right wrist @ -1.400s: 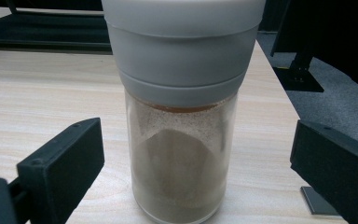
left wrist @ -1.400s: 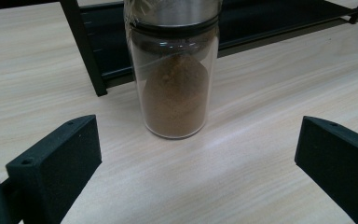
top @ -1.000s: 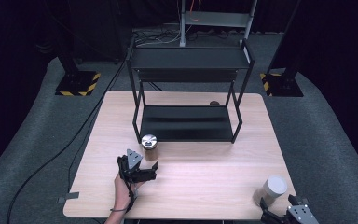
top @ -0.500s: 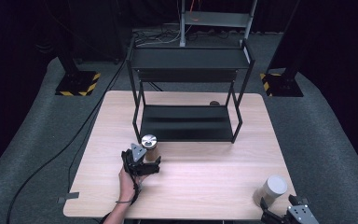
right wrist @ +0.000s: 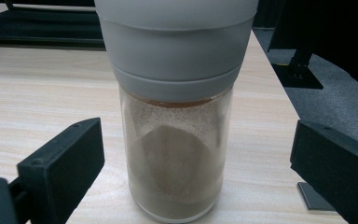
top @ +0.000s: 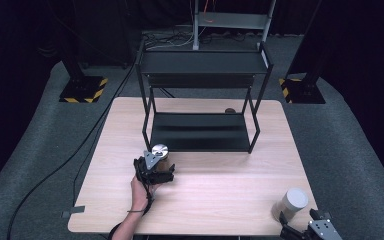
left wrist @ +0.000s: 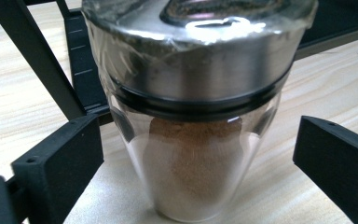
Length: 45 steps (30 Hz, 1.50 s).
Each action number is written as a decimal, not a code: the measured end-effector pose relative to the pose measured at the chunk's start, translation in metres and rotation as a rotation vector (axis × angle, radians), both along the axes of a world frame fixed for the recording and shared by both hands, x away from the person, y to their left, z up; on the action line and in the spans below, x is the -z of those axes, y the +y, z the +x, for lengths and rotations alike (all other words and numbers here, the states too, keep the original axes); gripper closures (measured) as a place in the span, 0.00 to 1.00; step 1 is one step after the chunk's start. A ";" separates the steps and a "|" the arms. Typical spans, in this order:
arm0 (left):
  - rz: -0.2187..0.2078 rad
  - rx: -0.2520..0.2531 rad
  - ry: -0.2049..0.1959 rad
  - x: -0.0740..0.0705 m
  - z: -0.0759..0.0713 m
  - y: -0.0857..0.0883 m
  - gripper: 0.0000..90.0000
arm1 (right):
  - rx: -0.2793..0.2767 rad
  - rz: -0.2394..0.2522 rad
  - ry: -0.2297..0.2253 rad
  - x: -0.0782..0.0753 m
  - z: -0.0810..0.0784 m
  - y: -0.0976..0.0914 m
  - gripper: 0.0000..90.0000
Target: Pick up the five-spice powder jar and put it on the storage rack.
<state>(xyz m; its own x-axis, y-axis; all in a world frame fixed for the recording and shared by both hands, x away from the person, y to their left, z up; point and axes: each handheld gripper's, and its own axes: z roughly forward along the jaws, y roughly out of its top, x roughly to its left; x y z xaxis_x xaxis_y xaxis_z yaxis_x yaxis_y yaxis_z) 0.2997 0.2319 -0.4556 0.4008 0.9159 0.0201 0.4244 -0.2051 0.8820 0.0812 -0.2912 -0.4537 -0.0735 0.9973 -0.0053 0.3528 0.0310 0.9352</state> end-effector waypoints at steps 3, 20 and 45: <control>-0.002 0.011 -0.008 0.001 0.000 0.001 0.08 | 0.002 0.002 0.000 0.000 0.000 -0.001 0.02; -0.033 0.007 0.004 0.004 0.008 0.004 0.28 | -0.001 0.003 0.002 0.000 0.000 -0.001 0.02; -0.026 0.020 0.005 0.003 0.012 0.008 0.35 | -0.005 0.006 0.004 0.000 0.000 -0.003 0.03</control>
<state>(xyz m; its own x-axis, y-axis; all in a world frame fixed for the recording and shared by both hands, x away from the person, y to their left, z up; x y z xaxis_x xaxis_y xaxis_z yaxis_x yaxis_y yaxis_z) 0.3113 0.2395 -0.4584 0.4192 0.9079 -0.0056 0.4247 -0.1907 0.8850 0.0814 -0.2938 -0.4540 -0.0788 0.9969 0.0010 0.3559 0.0272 0.9341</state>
